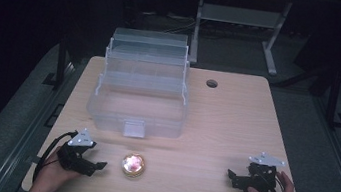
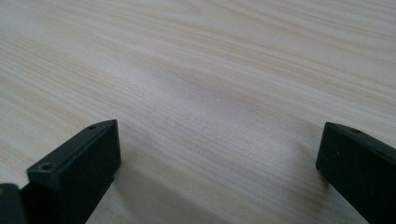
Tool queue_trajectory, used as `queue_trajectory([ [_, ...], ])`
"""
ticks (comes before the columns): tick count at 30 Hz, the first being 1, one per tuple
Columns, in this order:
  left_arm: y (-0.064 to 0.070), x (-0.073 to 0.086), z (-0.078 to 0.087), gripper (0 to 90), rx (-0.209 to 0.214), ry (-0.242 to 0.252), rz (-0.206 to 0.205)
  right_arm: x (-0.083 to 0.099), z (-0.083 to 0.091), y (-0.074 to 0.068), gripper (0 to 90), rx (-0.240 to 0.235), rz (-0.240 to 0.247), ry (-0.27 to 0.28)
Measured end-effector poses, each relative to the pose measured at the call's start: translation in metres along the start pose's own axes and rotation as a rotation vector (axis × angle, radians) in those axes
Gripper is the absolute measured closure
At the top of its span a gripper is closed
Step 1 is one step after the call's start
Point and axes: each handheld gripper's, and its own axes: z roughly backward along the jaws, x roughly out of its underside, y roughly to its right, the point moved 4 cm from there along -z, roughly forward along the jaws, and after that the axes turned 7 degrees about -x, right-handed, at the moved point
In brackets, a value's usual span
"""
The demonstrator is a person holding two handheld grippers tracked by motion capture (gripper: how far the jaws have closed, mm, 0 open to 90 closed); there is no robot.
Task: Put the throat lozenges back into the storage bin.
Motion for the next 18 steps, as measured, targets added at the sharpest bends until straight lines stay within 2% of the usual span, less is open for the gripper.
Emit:
queue_trajectory([
  [13, 0.007, -0.008, 0.005, 14.2, 0.023, -0.022, -0.003, 0.0, 0.0, 0.0, 0.0, 0.001, 0.0, 0.001],
  [18, 0.011, -0.013, 0.005, 14.2, 0.036, -0.03, -0.027, 0.0, 0.0, 0.0, 0.0, 0.001, -0.001, 0.001],
])
